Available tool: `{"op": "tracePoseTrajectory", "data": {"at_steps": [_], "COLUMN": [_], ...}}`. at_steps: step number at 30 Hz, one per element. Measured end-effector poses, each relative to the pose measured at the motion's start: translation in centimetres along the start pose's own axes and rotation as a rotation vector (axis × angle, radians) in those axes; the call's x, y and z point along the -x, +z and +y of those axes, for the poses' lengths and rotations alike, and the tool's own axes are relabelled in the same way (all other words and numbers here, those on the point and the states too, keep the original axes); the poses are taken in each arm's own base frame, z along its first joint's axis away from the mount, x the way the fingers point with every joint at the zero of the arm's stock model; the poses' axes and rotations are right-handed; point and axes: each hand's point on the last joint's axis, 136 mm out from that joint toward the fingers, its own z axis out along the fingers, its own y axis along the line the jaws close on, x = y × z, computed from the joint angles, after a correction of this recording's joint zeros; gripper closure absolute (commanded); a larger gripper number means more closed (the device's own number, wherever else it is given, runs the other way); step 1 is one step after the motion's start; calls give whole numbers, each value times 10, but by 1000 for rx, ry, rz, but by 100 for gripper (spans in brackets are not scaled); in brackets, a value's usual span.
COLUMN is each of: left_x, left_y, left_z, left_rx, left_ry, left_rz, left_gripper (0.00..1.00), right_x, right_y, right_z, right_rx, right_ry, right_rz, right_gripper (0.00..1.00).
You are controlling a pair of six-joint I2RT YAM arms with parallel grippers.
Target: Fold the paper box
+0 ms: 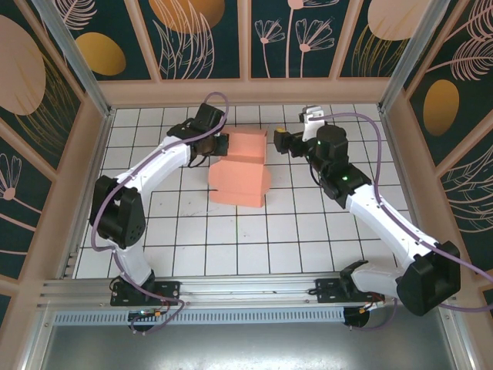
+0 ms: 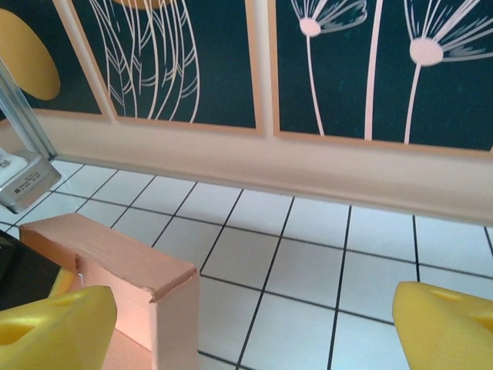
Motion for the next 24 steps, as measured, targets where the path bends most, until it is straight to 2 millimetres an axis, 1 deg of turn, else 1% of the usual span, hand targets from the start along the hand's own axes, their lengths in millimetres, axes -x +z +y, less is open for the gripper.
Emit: {"op": "tracePoseTrajectory", "data": {"at_steps": [3, 9, 12, 13, 15, 16, 19, 21, 22, 24], "left_x": [-22, -78, -95, -99, -104, -105, -104, -101, -100, -97], "left_y": [5, 24, 32, 34, 37, 38, 39, 38, 37, 33], "left_z": [14, 36, 43, 45, 48, 49, 54, 56, 57, 58], "left_rx": [62, 103, 117, 123, 139, 148, 178, 197, 202, 213], "left_ry": [61, 149, 176, 182, 193, 200, 218, 224, 227, 230], "left_rz": [114, 382, 488, 517, 563, 581, 616, 621, 622, 621], "left_gripper": [100, 100, 100, 98, 88, 82, 72, 70, 67, 65], "right_x": [-9, -28, -37, -41, -48, -52, -59, -60, -59, -59], "right_y": [1, 0, -2, -2, -2, -2, -2, -2, -2, -2], "right_z": [0, -5, -4, -4, -5, -6, -7, -7, -8, -8], "right_rx": [13, 24, 41, 47, 52, 56, 66, 71, 73, 78], "right_ry": [3, 15, 27, 32, 37, 42, 50, 56, 58, 62], "right_rz": [20, 58, 73, 81, 94, 103, 118, 121, 120, 118], "right_gripper": [7, 7, 7, 7, 7, 7, 7, 7, 7, 7]}}
